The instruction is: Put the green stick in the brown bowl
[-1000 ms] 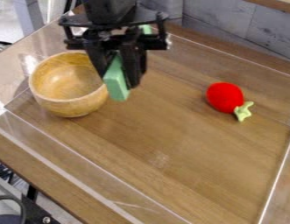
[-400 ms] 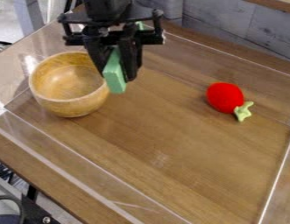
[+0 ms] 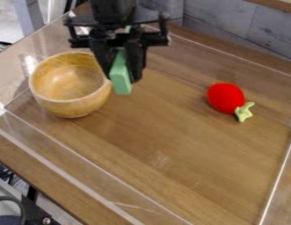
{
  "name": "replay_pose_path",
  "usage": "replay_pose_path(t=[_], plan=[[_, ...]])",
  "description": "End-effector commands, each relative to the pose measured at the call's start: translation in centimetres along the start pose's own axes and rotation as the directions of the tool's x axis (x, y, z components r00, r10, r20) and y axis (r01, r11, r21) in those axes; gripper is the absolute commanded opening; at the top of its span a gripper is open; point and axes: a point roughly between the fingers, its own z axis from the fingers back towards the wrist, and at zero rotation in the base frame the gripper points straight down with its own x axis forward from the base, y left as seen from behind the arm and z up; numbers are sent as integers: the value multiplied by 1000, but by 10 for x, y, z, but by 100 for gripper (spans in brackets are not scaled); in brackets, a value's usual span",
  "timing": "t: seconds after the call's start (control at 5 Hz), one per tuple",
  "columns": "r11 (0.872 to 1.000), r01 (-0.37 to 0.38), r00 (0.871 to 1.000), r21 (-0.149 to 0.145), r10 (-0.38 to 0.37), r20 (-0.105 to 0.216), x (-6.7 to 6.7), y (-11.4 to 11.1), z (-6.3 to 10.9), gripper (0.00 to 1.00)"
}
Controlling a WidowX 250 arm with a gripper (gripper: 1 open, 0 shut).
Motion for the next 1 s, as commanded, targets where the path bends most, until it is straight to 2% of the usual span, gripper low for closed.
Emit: replay_pose_path(t=[0.0,0.4,0.8], plan=[[1000,-12,999,0,12,50,10,-7,7,0],[1000,-12,999,17,11,52,12,-21,-2,0],[998,-57,997,24,56,52,13,-46,-10,0]])
